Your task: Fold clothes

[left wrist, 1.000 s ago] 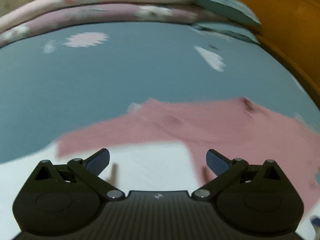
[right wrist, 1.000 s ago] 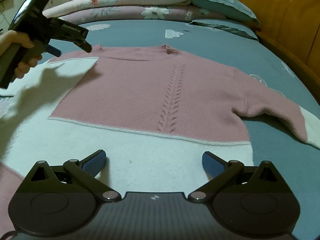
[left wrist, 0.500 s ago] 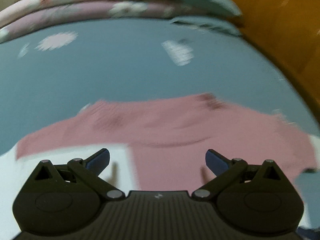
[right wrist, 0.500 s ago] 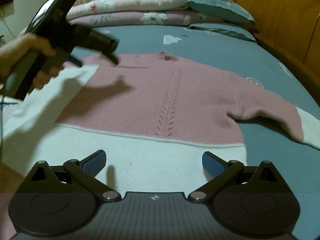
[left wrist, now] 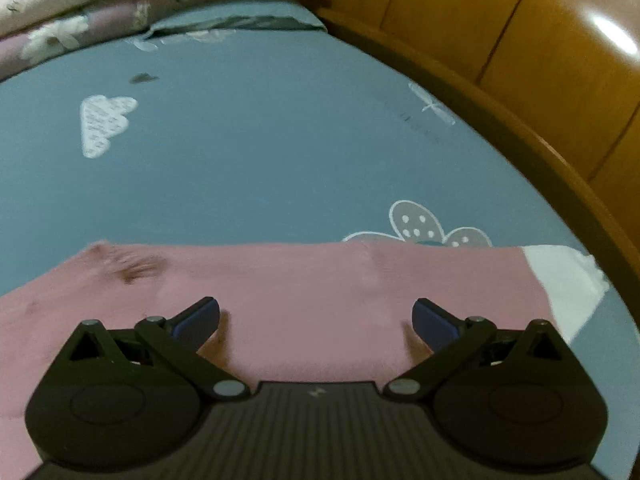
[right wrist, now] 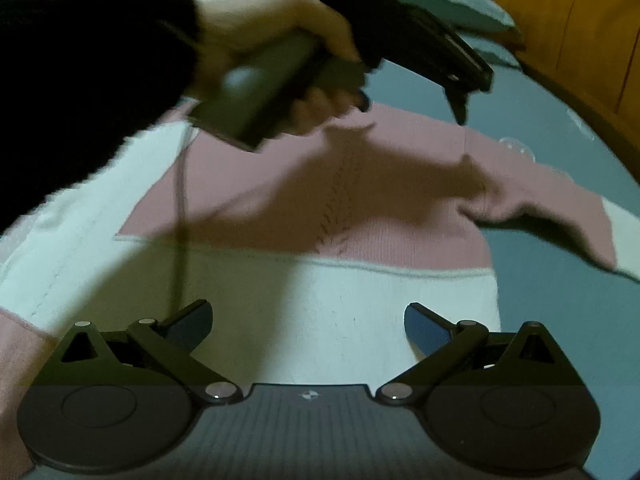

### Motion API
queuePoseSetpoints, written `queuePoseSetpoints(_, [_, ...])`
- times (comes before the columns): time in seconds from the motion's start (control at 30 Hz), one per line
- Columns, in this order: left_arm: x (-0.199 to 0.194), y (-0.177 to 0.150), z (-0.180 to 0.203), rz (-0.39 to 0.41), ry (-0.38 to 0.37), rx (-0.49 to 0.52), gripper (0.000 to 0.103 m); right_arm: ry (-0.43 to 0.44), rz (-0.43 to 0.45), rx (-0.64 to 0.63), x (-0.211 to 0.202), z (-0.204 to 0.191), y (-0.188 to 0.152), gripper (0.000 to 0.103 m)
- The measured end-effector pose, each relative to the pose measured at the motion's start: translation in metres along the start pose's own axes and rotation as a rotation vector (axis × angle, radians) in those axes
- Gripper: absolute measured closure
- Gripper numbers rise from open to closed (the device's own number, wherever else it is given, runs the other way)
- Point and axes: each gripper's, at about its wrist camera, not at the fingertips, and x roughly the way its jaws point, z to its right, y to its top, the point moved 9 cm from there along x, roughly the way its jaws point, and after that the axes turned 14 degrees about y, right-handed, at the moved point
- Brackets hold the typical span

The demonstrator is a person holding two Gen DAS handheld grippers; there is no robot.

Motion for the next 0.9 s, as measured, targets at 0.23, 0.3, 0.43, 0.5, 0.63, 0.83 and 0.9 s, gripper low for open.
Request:
queuePoseSetpoints(0.23, [0.024, 0.010, 0.005, 0.073, 0.104, 0.069, 0.001, 0.011, -0.001, 0.027, -0.004, 0.009, -0.002, 0.000])
queuePoseSetpoints(0.3, [0.019, 0.009, 0.006, 0.061, 0.119, 0.067, 0.001, 0.010, -0.002, 0.028, -0.004, 0.010, -0.003, 0.000])
queuePoseSetpoints(0.43, [-0.011, 0.006, 0.010, 0.058, 0.088, 0.085, 0.001, -0.004, -0.010, 0.017, -0.001, 0.008, -0.005, 0.000])
queuePoseSetpoints(0.5, [-0.030, 0.002, 0.016, 0.058, 0.057, 0.121, 0.001, -0.009, -0.013, 0.007, -0.001, 0.006, -0.006, 0.000])
queuePoseSetpoints(0.63, [-0.067, -0.011, 0.015, 0.073, 0.053, 0.186, 0.001, -0.010, 0.000, 0.023, -0.003, 0.010, -0.005, 0.000])
queuePoseSetpoints(0.83, [-0.120, -0.039, -0.032, 0.018, 0.113, 0.104, 0.001, 0.000, 0.025, 0.044, -0.006, 0.016, -0.002, 0.000])
queuePoseSetpoints(0.9, [-0.140, -0.047, -0.052, 0.006, 0.142, 0.066, 0.001, -0.002, 0.032, 0.054, -0.006, 0.018, -0.001, 0.000])
